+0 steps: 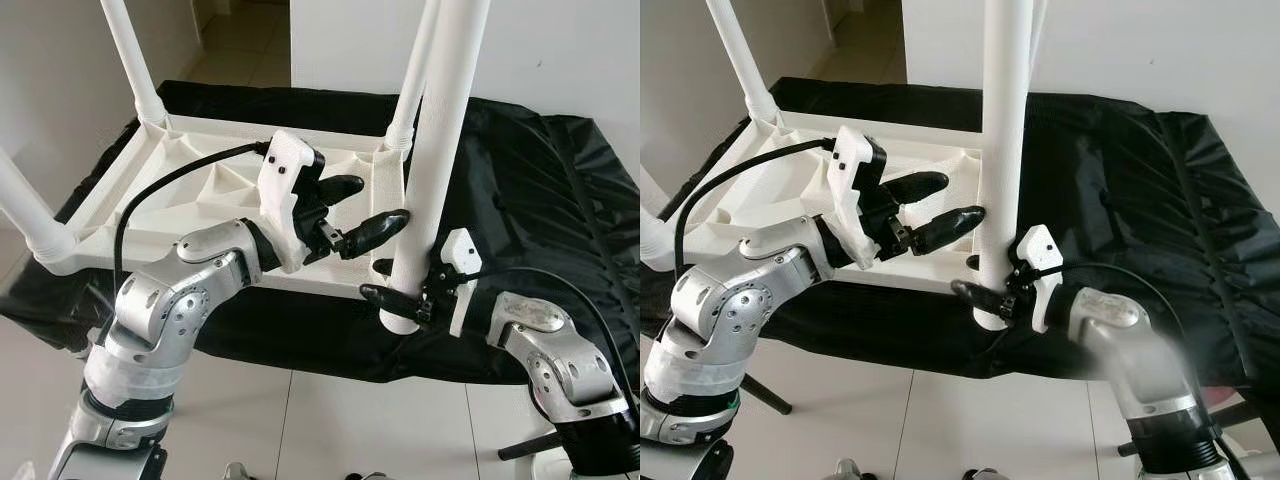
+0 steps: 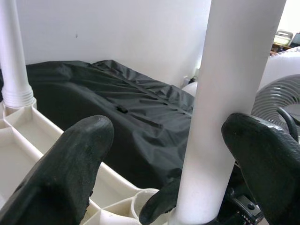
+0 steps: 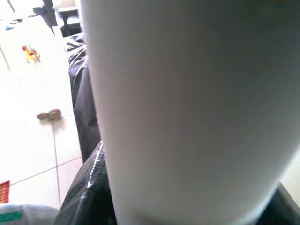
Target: Building children table
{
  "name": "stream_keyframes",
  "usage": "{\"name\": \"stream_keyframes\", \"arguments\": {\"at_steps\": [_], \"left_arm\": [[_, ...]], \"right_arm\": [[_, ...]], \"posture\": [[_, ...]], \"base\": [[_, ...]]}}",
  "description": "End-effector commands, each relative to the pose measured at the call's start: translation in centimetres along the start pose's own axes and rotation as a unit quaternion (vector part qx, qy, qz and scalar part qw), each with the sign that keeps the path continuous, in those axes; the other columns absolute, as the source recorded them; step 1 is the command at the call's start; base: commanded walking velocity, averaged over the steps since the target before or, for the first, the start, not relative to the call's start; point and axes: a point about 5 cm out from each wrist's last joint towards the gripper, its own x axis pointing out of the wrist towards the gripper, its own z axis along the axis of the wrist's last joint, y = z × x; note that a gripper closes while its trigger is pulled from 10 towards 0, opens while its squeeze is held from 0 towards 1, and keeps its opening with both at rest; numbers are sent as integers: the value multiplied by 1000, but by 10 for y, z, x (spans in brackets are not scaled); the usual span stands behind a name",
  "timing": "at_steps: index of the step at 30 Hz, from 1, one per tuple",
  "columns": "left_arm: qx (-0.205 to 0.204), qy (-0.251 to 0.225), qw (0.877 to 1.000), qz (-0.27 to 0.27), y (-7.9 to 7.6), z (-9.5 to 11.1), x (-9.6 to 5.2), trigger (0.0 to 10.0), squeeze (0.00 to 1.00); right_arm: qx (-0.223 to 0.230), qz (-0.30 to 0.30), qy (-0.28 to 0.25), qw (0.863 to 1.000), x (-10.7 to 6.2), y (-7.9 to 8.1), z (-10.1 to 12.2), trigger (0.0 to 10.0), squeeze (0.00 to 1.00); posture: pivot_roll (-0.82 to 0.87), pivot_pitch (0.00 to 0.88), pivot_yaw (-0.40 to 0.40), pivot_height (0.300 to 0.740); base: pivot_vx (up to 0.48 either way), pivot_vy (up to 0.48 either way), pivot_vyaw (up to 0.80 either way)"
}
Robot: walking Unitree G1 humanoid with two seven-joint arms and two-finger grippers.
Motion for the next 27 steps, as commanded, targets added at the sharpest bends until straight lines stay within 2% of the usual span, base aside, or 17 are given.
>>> {"name": "stream_keyframes", "arguments": {"at_steps": [1,7,12,18,27], "left_arm": [[6,-1,992,-125,-17,5,4,10000,0],[-25,-6,987,-161,-21,11,4,10000,0],[-22,-11,985,-169,-22,13,4,10000,0],[-38,-5,976,-213,-28,15,2,10000,0],[-27,-14,982,-187,-24,19,8,10000,0]], "right_arm": [[-4,29,3,1000,4,8,1,10000,0],[1,57,10,998,8,15,-2,10000,0],[5,61,8,998,9,16,-3,10000,0],[10,69,7,998,14,13,-3,10000,0],[6,88,19,996,19,17,-7,10000,0]], "posture": [[8,101,-5,740],[5,102,0,740],[7,101,0,740],[9,100,-2,740],[11,103,-3,740]], "base": [[0,0,0],[0,0,0],[0,0,0],[0,0,0],[0,0,0]]}}
